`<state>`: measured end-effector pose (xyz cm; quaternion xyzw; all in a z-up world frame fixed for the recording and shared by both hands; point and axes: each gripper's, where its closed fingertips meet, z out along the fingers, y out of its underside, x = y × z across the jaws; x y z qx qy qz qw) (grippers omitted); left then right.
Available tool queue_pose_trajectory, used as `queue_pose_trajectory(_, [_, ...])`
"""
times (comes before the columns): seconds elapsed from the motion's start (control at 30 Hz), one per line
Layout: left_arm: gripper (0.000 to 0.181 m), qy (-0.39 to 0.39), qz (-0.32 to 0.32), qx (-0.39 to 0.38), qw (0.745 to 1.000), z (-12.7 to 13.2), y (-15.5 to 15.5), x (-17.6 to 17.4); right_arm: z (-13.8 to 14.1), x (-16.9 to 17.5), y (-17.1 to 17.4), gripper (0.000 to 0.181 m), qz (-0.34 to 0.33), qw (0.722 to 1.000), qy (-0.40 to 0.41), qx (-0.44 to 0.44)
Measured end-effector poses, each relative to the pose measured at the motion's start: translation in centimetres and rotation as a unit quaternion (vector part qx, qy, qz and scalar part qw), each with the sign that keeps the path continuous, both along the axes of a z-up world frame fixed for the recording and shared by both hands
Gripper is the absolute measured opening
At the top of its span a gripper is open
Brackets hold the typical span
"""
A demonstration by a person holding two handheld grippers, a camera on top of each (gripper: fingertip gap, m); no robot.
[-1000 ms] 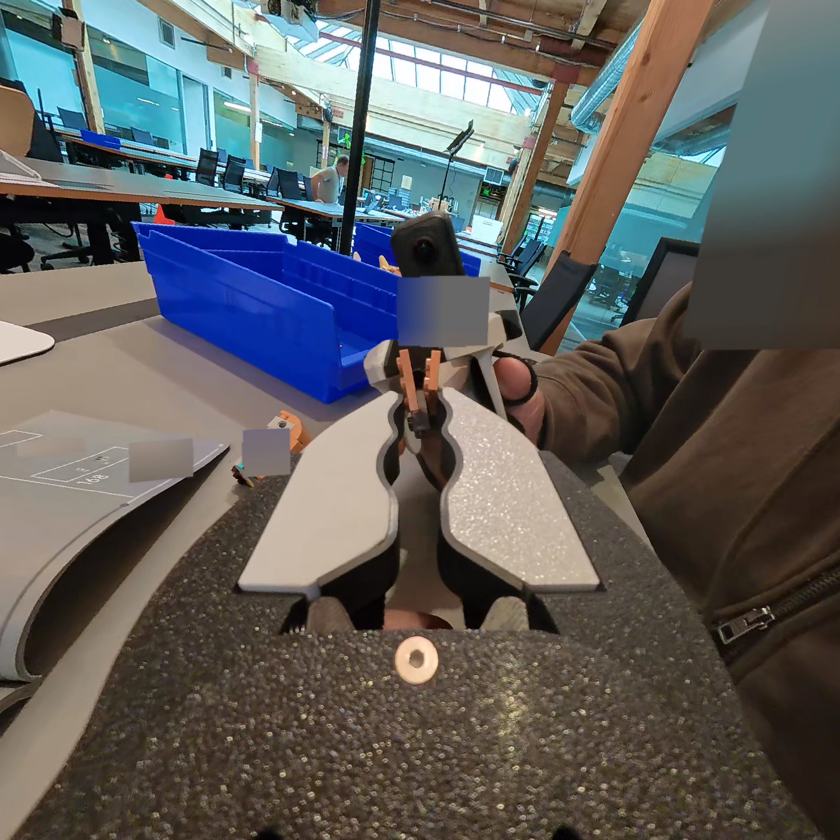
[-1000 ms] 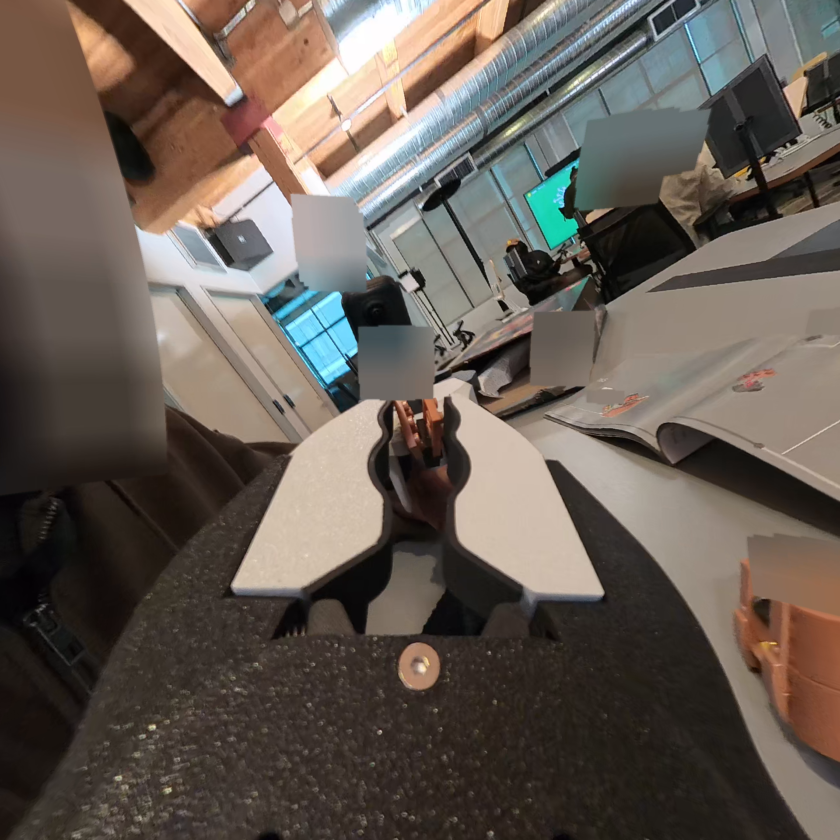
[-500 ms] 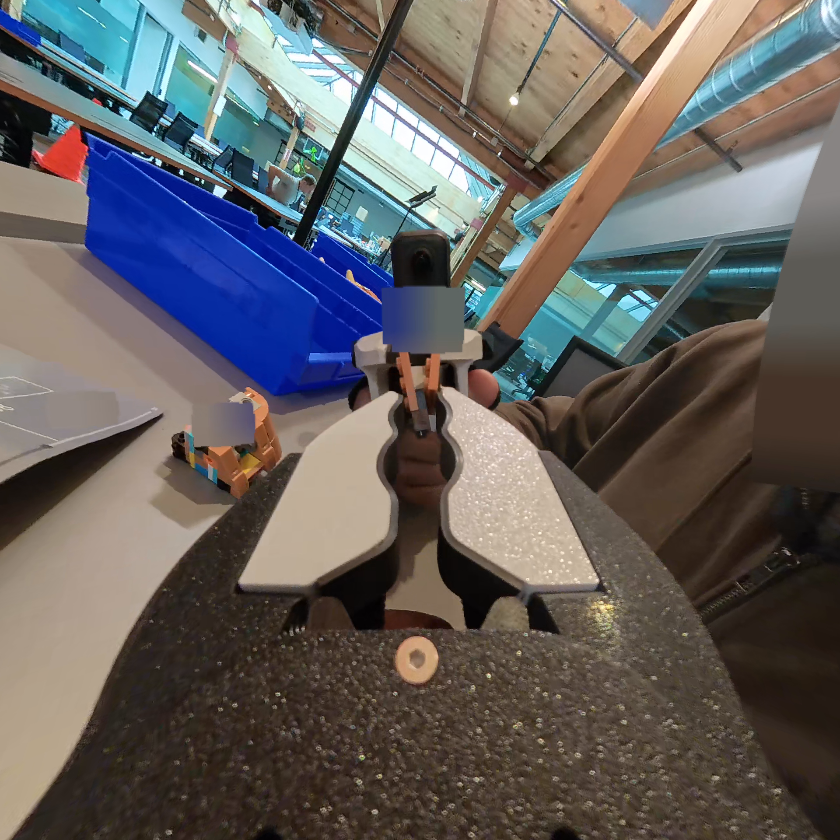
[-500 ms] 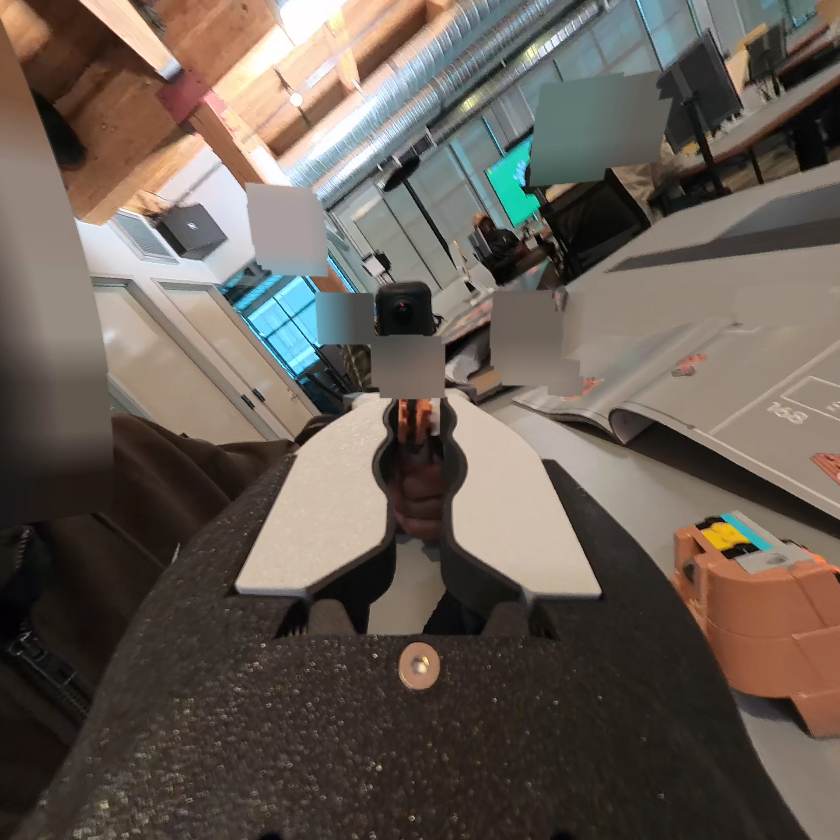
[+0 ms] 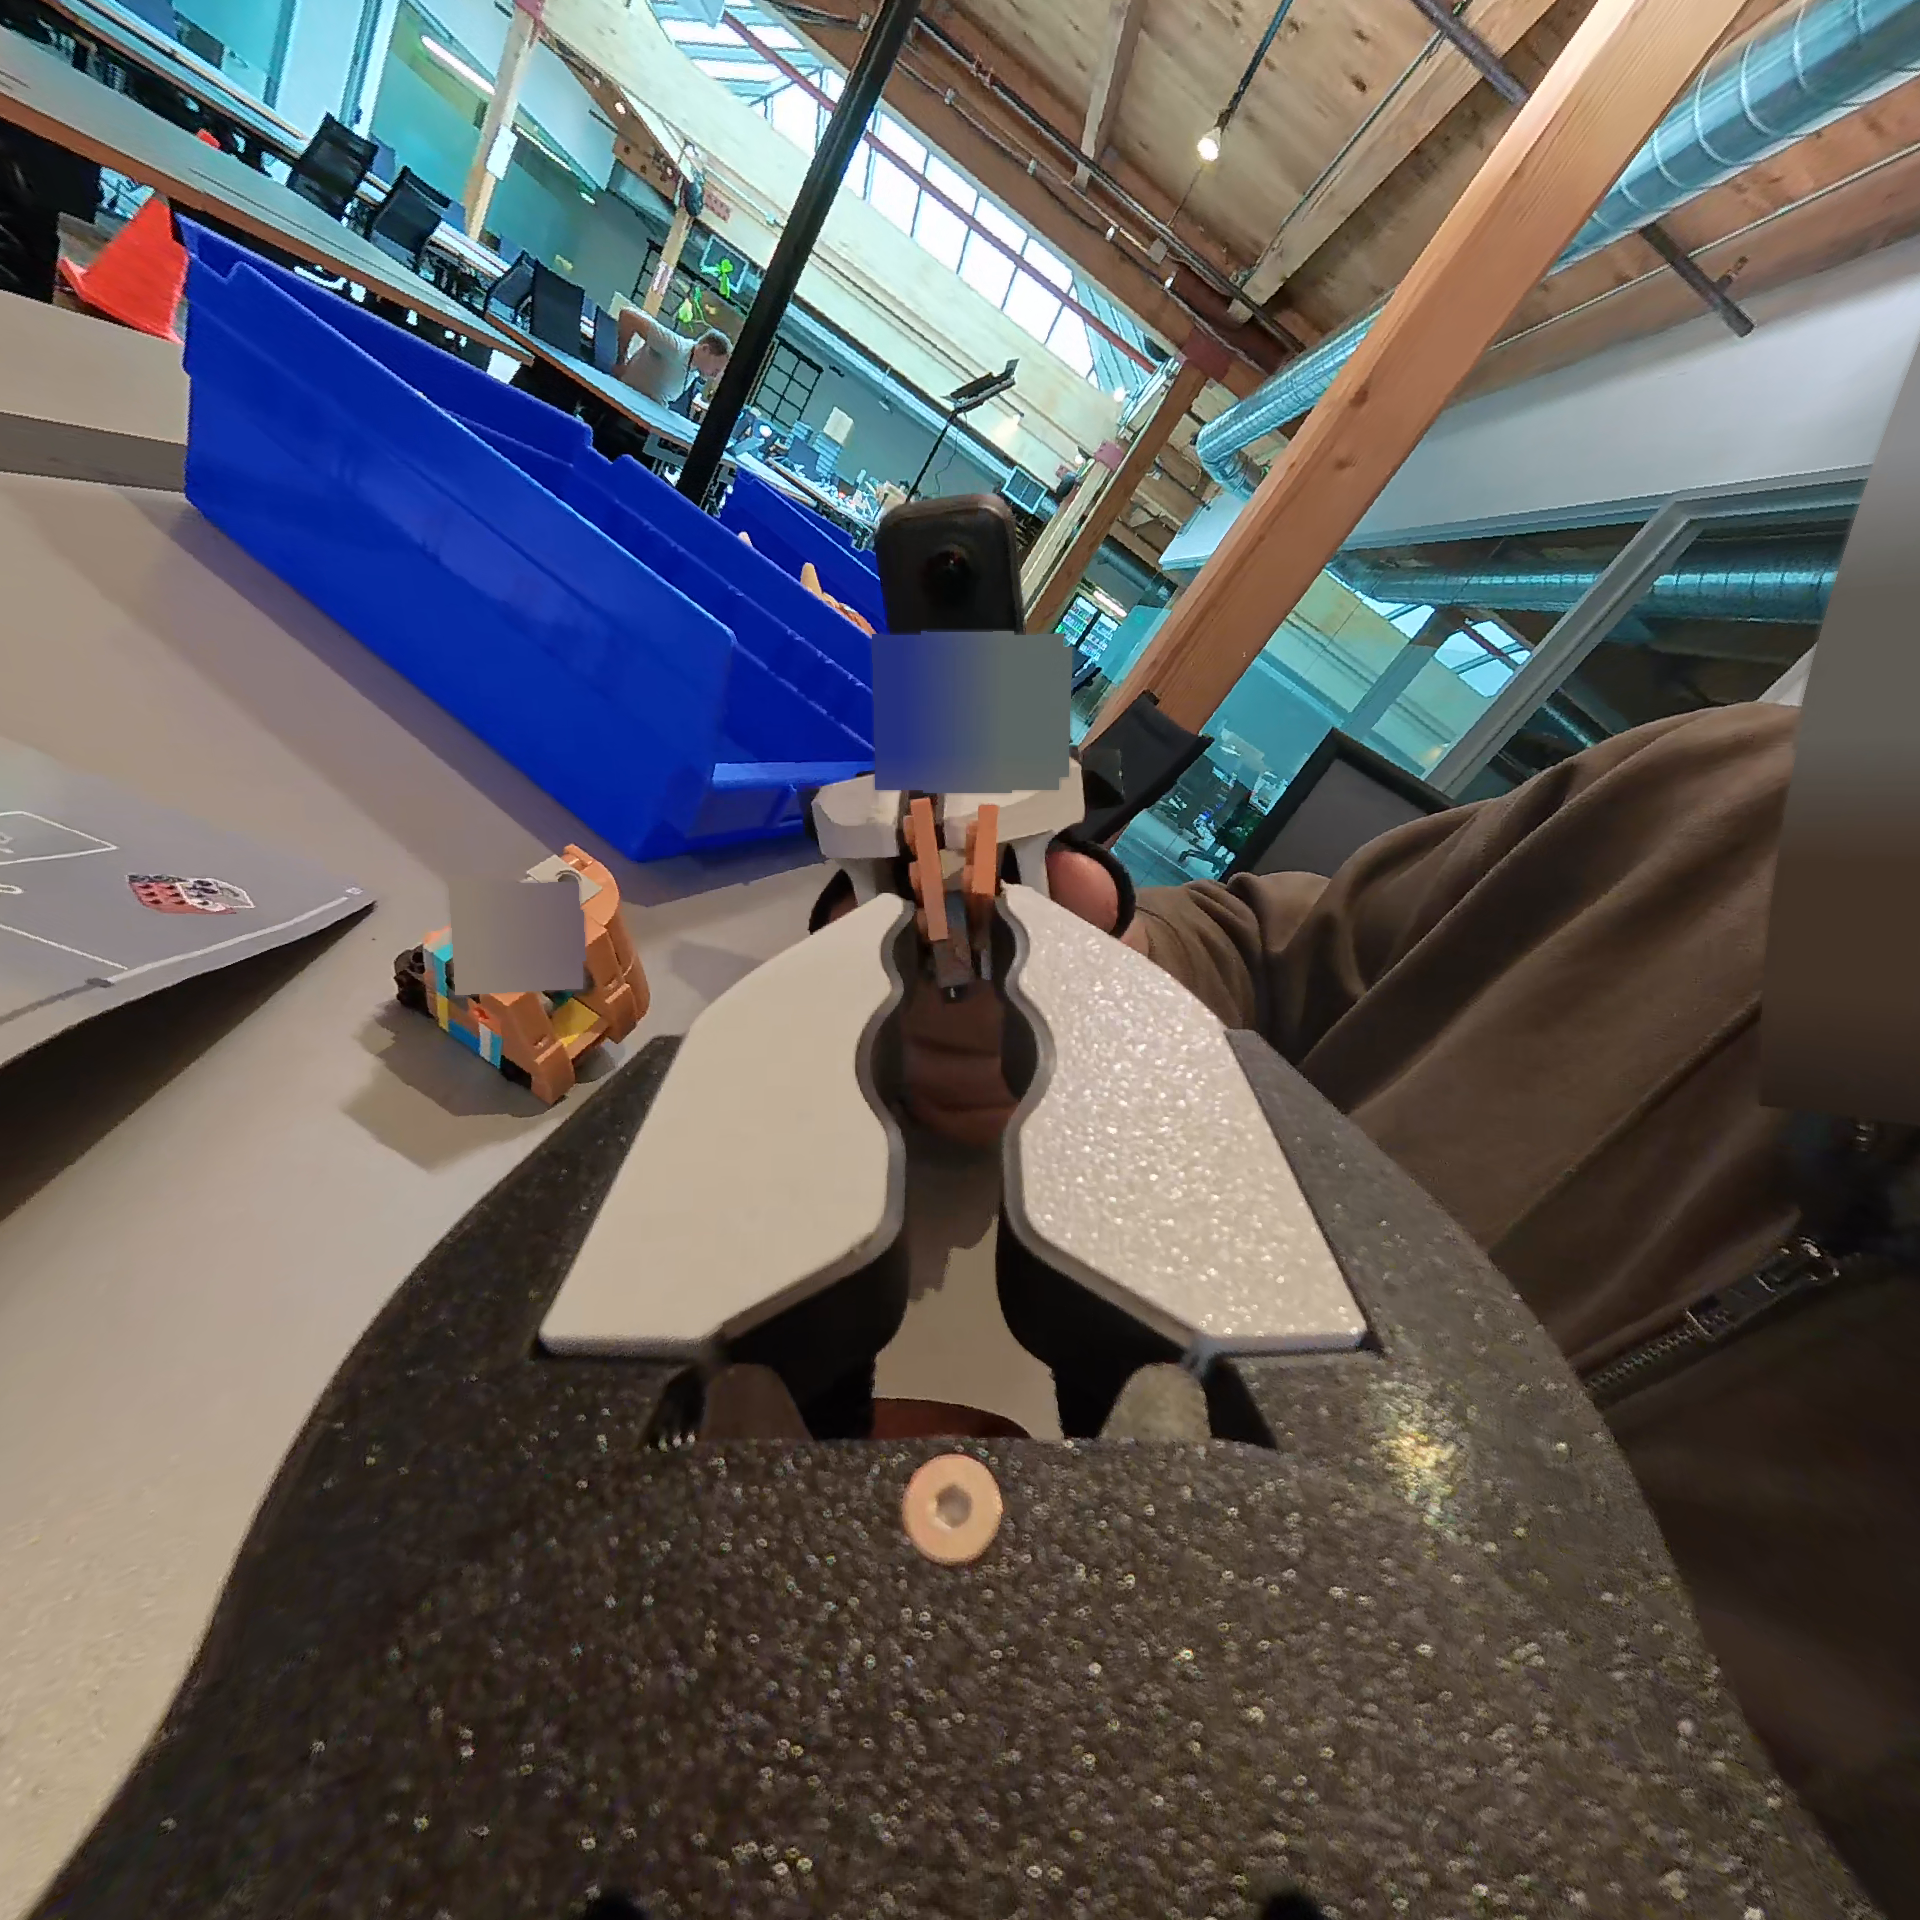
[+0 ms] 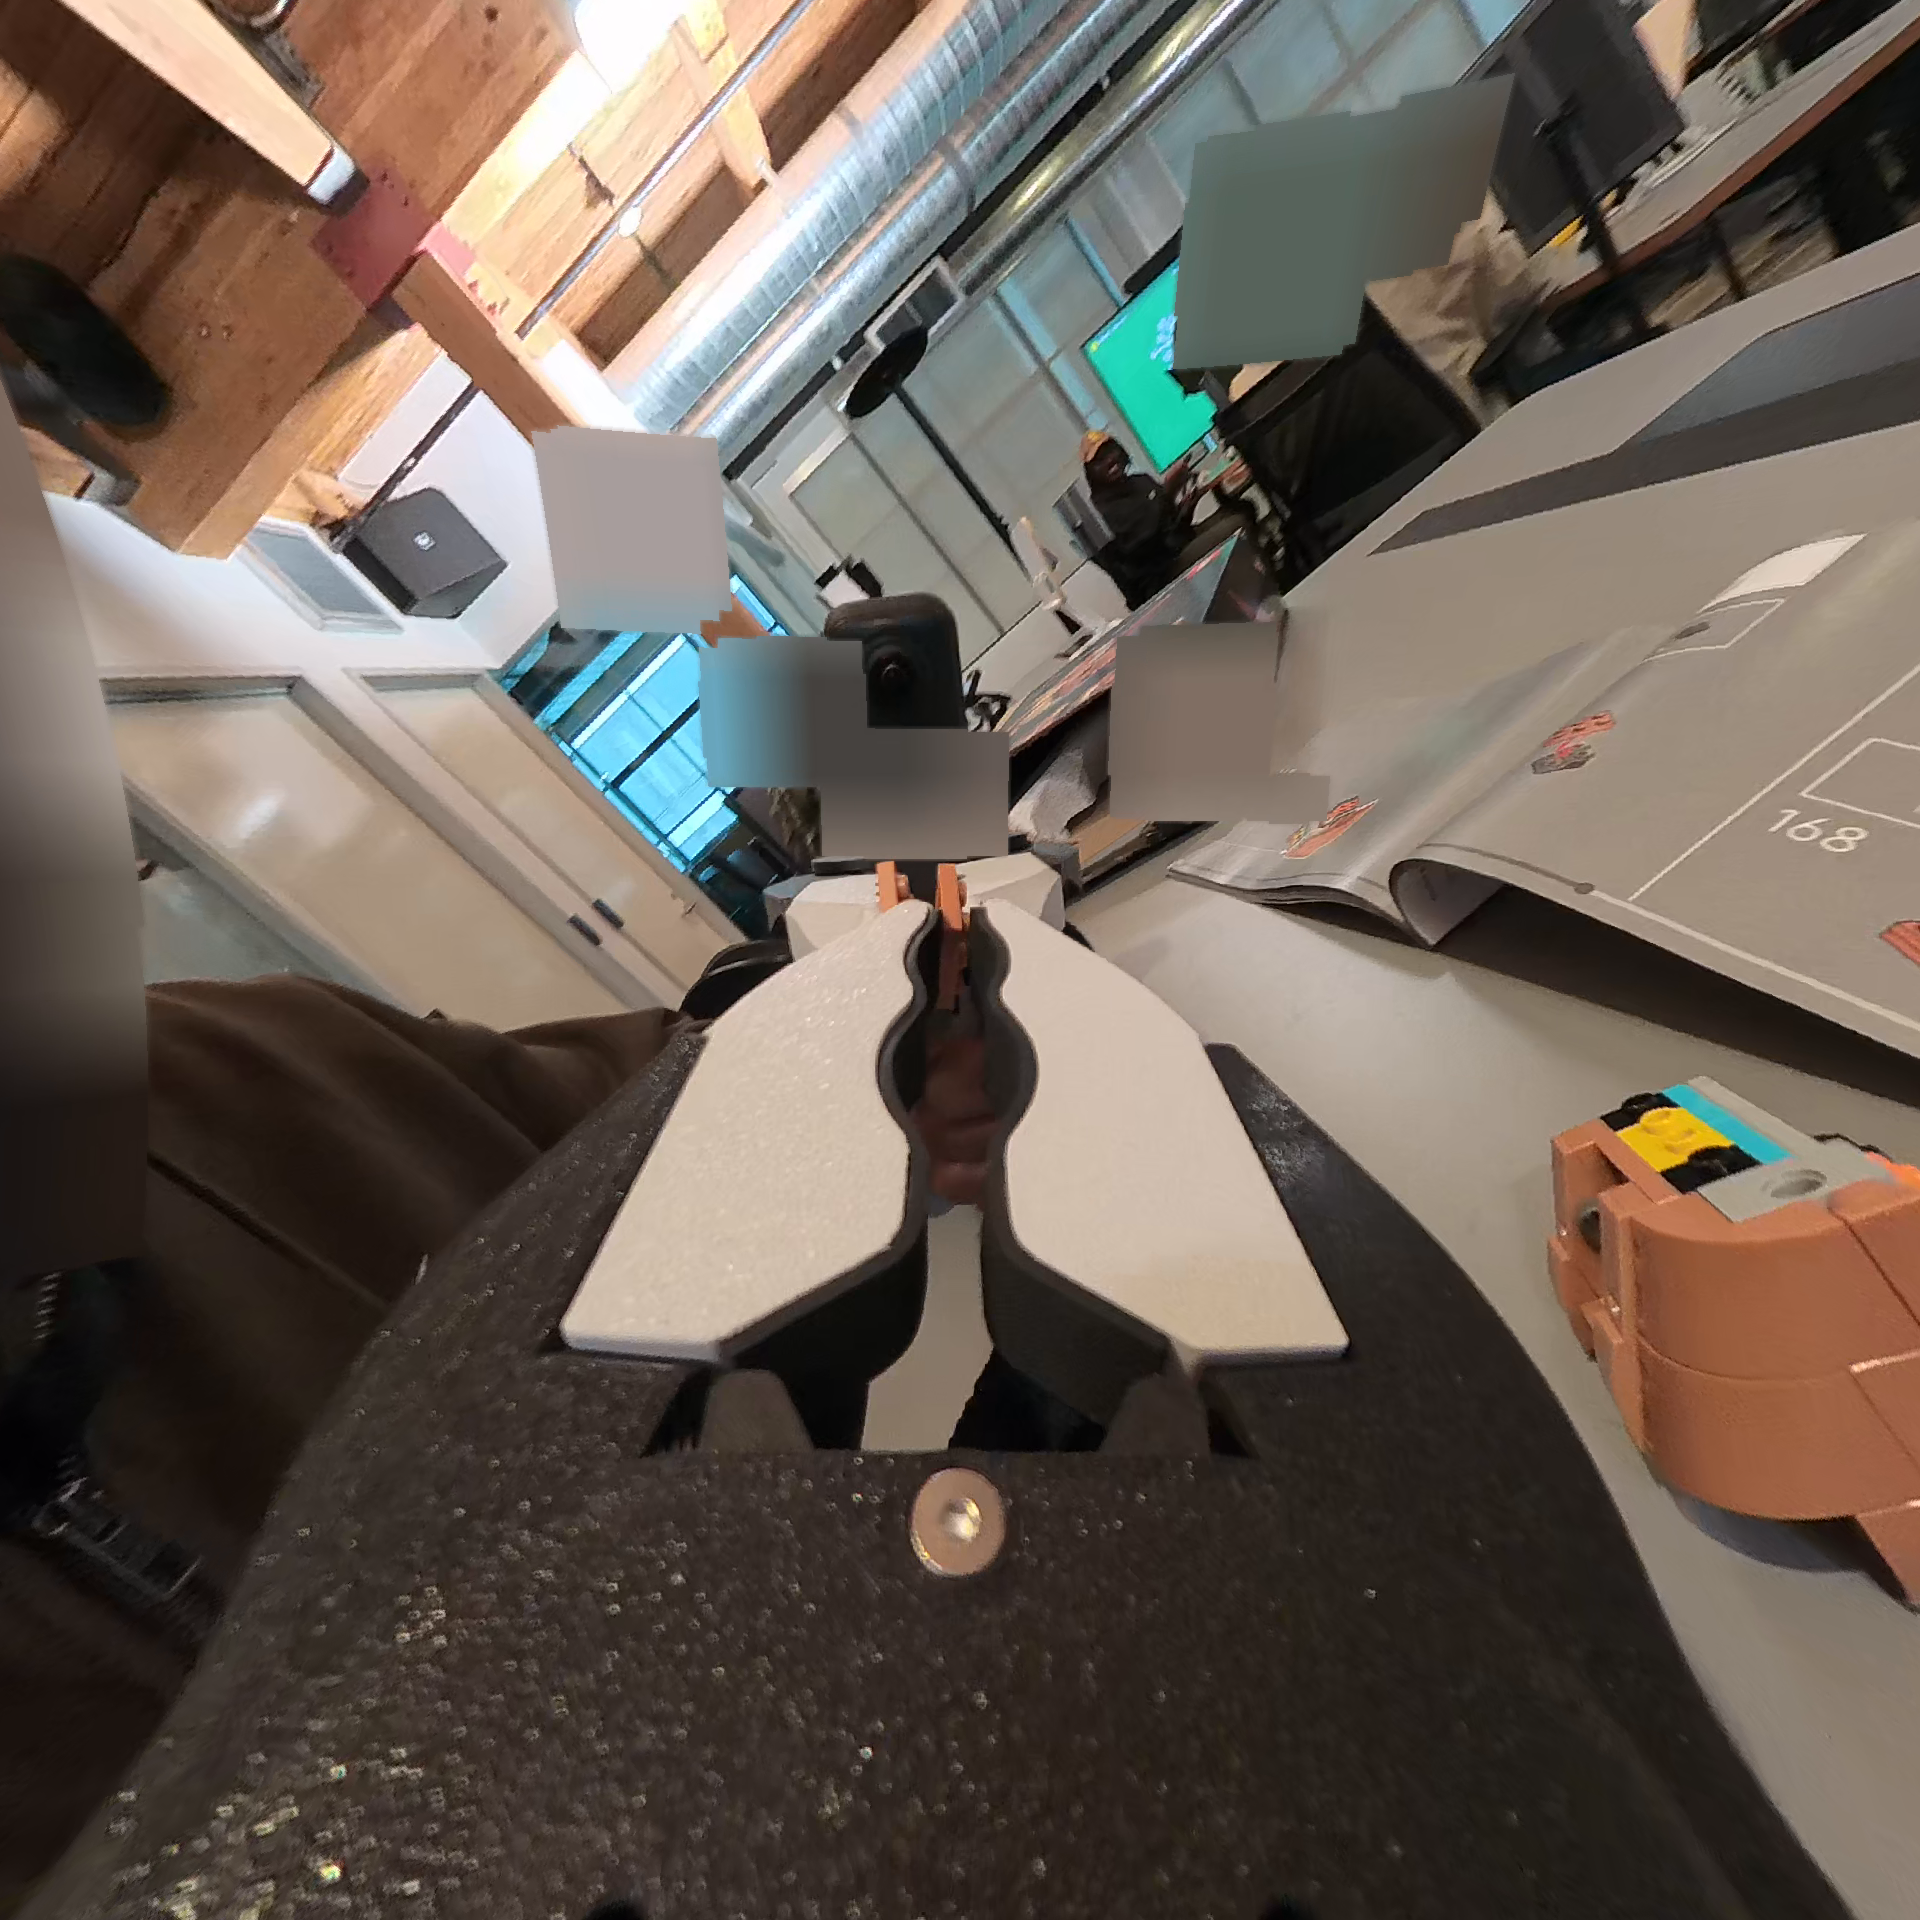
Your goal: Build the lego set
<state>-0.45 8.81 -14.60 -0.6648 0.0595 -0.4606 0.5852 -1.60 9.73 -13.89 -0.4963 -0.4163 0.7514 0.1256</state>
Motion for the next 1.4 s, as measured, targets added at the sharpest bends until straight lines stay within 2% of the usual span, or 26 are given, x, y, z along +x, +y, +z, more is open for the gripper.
queue_pose_trajectory(0.27, [0.015, -0.013, 0.000, -0.018, 1.000, -0.2, 0.2, 0.1, 0.0, 0.0, 0.1, 0.005, -0.035, 0.999, 0.020, 0.014])
queue_pose_trajectory(0.67, [0.014, -0.050, -0.023, -0.026, 0.998, -0.2, 0.0, 0.6, 0.0, 0.1, -0.1, 0.005, -0.043, 0.999, 0.032, 0.001])
queue_pose_trajectory(0.97, [0.013, -0.004, -0.008, -0.003, 1.000, -0.1, -0.1, 0.4, 0.1, 0.2, -0.2, 0.006, -0.033, 0.999, 0.035, 0.007])
queue_pose_trajectory(1.4, [0.013, 0.005, 0.012, 0.039, 0.999, 0.9, -0.3, -0.4, 0.7, 0.5, -0.4, 0.012, -0.017, 0.998, 0.047, 0.022])
